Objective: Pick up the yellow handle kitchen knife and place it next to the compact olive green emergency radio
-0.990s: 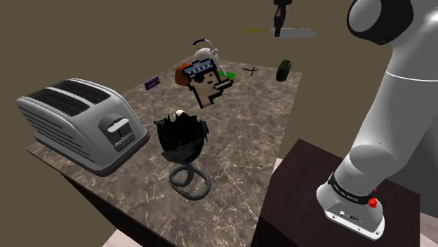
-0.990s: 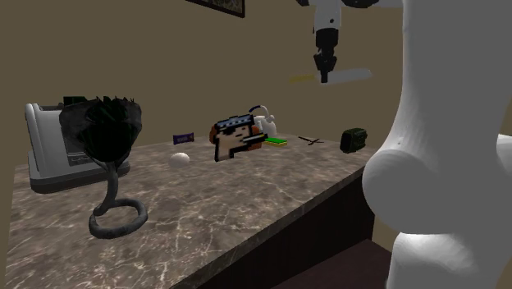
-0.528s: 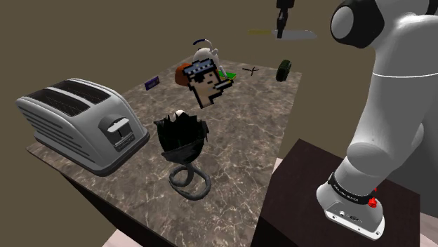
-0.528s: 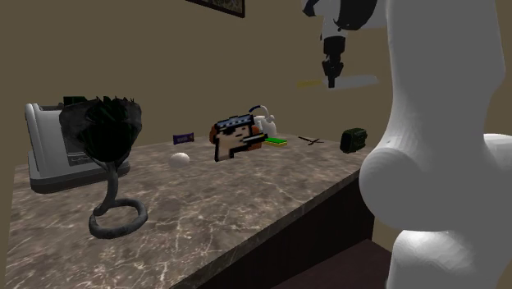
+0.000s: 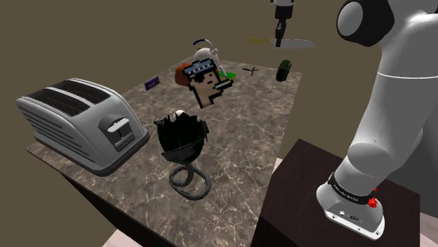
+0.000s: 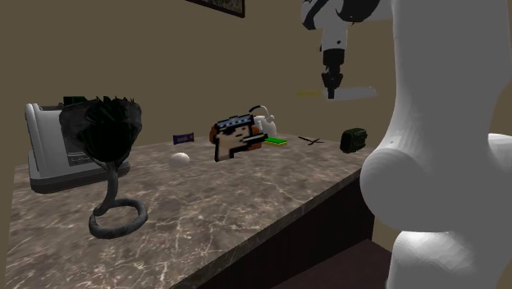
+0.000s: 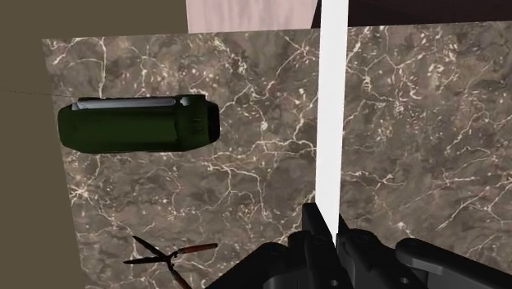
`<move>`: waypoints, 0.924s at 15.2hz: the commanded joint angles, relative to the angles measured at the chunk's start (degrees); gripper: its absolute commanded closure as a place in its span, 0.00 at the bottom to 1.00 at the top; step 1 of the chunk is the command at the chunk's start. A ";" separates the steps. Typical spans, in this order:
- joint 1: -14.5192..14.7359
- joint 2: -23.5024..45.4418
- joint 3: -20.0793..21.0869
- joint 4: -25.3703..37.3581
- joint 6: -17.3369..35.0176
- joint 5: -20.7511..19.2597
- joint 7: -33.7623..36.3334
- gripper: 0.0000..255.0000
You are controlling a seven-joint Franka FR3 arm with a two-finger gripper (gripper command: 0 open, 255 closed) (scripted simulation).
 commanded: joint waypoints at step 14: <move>1.06 -1.54 0.32 -13.79 12.37 -0.56 0.36 1.00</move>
